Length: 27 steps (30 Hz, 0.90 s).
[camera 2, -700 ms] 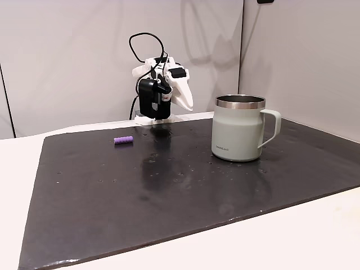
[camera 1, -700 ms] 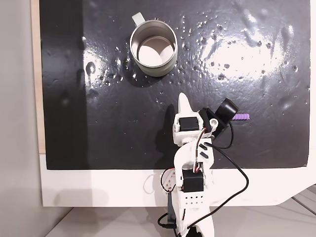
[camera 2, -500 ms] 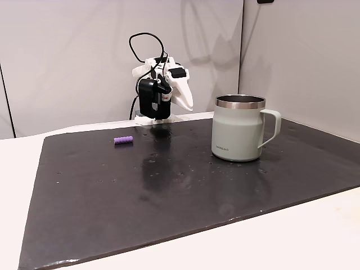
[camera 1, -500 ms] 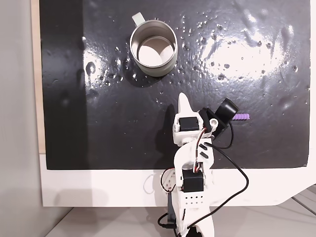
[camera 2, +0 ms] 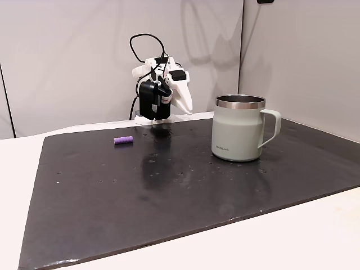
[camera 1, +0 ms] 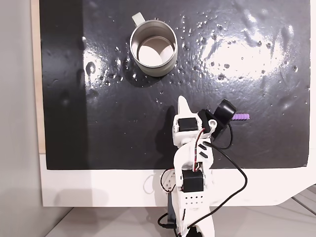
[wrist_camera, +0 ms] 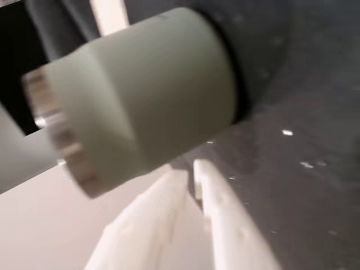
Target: Grasp a pengrip and put it in the cup.
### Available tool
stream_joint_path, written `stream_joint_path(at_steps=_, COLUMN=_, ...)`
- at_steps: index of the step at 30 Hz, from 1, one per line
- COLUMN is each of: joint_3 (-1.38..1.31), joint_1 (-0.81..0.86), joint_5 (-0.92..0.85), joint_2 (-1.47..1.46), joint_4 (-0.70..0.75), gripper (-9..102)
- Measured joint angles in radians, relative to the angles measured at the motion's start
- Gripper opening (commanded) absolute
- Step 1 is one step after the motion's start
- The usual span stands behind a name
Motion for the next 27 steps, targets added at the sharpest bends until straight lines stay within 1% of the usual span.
stream_joint_path(at_steps=4, joint_3=-0.074, joint_1=0.003, joint_5=-0.032, joint_2=0.000, joint_4=0.101, gripper=0)
stream_joint_path(at_steps=7, joint_3=-0.193, joint_1=0.003, joint_5=-0.061, joint_2=-0.043, joint_4=0.175, gripper=0)
stream_joint_path(at_steps=17, joint_3=-0.723, joint_1=0.091, joint_5=-0.123, joint_2=-0.448, joint_4=0.426, gripper=0)
stream_joint_path(at_steps=20, joint_3=-0.873, joint_1=0.133, joint_5=-0.137, joint_2=-0.560, joint_4=0.525, gripper=2)
stream_joint_path(at_steps=24, joint_3=-1.083, joint_1=0.232, joint_5=-0.164, joint_2=-0.738, joint_4=0.664, gripper=4)
stream_joint_path(at_steps=27, joint_3=-1.247, joint_1=0.322, joint_5=-0.206, joint_2=-0.870, joint_4=0.758, gripper=11)
